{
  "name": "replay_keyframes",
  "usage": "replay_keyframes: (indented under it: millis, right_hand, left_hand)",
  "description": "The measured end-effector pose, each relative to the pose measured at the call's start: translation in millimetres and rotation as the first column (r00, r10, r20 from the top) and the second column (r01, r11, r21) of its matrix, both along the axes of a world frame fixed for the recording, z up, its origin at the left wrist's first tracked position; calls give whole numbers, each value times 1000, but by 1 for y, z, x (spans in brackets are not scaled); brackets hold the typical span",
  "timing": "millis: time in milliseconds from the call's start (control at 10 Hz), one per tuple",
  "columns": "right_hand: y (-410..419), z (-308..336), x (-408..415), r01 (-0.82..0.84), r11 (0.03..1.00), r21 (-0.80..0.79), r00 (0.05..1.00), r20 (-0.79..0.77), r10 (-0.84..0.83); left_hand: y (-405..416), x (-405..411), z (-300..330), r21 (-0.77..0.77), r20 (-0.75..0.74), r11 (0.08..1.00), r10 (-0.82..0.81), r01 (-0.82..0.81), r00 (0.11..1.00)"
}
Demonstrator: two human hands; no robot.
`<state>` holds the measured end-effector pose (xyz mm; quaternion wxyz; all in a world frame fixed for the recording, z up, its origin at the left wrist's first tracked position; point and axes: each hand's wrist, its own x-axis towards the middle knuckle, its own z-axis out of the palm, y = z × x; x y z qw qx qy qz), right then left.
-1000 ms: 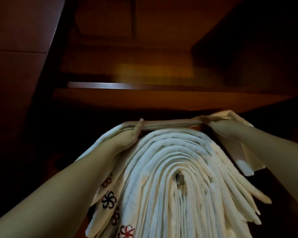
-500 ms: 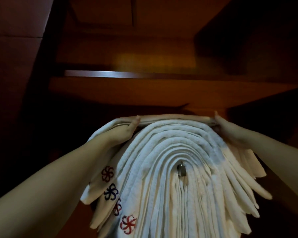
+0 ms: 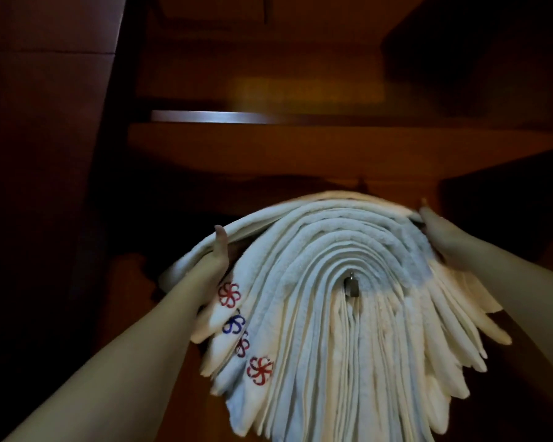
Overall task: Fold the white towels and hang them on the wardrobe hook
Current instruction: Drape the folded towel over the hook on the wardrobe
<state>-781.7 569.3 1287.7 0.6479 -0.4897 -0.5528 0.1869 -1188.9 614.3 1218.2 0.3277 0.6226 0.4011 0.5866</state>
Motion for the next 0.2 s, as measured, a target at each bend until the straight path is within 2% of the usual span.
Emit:
replay_keyframes:
  millis: [100, 200]
  right_hand:
    - [-5, -10, 1, 5, 999, -33, 992, 130, -1]
    - [-1, -18, 16, 28, 998, -64, 973, 229, -12]
  left_hand:
    - [-10, 13, -13, -57, 184, 987, -140, 153, 973]
    - [-20, 13, -21, -124, 280, 984, -89, 128, 956]
